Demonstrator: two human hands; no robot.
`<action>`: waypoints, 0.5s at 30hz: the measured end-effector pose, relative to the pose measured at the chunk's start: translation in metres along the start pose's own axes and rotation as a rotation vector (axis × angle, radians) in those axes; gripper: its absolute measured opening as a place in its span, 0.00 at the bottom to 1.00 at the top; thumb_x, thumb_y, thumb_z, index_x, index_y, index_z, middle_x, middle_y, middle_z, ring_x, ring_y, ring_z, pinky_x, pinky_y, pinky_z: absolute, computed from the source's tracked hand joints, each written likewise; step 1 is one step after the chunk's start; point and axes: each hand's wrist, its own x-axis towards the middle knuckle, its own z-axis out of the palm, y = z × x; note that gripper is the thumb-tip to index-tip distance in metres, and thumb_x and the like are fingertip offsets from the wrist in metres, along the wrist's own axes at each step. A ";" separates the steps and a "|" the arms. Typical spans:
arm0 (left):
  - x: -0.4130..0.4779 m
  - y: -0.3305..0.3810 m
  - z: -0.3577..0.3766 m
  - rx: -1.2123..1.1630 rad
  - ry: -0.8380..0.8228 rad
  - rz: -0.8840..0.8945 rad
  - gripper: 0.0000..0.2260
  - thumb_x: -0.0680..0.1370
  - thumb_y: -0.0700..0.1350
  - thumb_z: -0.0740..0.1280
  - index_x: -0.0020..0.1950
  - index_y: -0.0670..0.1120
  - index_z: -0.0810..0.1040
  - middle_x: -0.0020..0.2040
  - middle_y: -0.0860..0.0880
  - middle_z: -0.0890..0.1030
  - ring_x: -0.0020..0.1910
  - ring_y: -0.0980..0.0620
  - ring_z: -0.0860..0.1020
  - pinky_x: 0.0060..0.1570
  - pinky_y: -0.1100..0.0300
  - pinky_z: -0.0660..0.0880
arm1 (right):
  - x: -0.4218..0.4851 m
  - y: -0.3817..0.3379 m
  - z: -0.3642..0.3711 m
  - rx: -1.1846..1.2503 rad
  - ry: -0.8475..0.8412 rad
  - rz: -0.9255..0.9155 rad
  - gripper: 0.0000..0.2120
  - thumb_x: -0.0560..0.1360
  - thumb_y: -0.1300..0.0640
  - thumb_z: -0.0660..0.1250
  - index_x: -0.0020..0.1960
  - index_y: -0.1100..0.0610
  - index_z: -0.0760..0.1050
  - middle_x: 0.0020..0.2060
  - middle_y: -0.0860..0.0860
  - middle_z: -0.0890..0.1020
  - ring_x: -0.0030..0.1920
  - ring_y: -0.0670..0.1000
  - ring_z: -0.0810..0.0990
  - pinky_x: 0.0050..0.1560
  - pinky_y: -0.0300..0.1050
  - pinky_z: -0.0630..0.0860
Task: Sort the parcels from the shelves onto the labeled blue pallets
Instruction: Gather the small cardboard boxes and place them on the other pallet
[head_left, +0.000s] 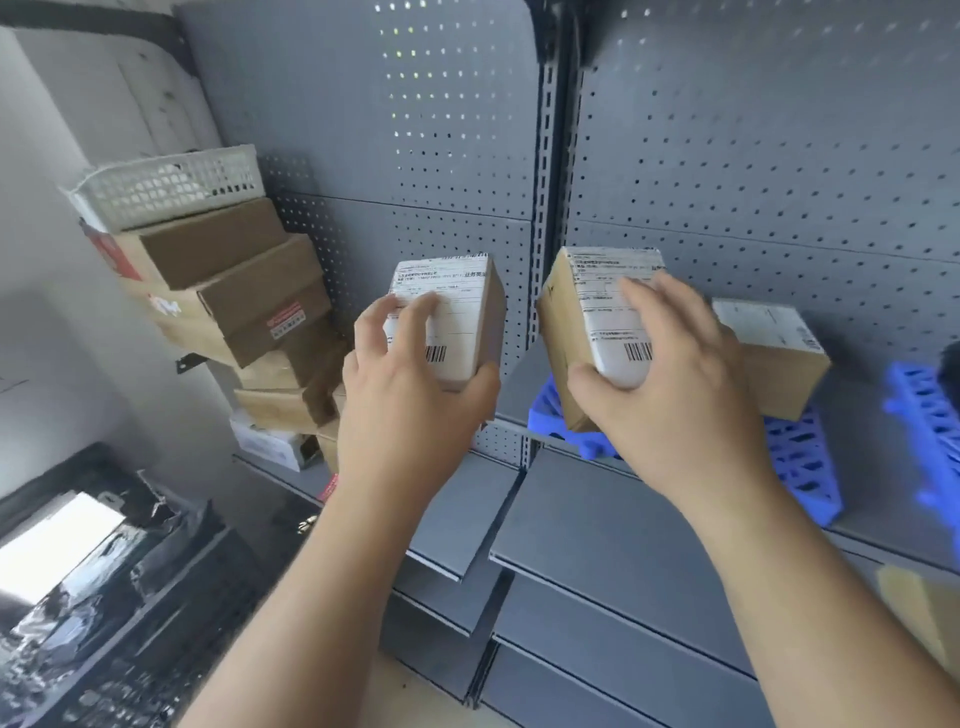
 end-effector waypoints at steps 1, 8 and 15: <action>0.007 0.002 0.006 -0.018 -0.019 0.014 0.32 0.73 0.59 0.72 0.76 0.61 0.66 0.77 0.56 0.61 0.73 0.44 0.66 0.67 0.50 0.68 | 0.002 0.003 -0.002 -0.023 0.012 0.025 0.36 0.71 0.42 0.69 0.77 0.46 0.66 0.78 0.46 0.63 0.75 0.54 0.64 0.75 0.51 0.62; 0.051 0.029 0.048 -0.120 -0.088 0.113 0.31 0.73 0.61 0.72 0.75 0.60 0.67 0.76 0.55 0.62 0.73 0.45 0.67 0.67 0.47 0.71 | 0.027 0.033 -0.032 -0.142 0.159 0.147 0.36 0.70 0.41 0.69 0.76 0.45 0.66 0.77 0.43 0.62 0.73 0.55 0.64 0.73 0.56 0.66; 0.078 0.081 0.088 -0.163 -0.110 0.198 0.32 0.72 0.59 0.73 0.75 0.60 0.67 0.76 0.56 0.62 0.73 0.47 0.67 0.61 0.50 0.73 | 0.060 0.073 -0.062 -0.185 0.210 0.200 0.36 0.70 0.42 0.69 0.77 0.45 0.67 0.76 0.43 0.63 0.72 0.57 0.65 0.70 0.59 0.69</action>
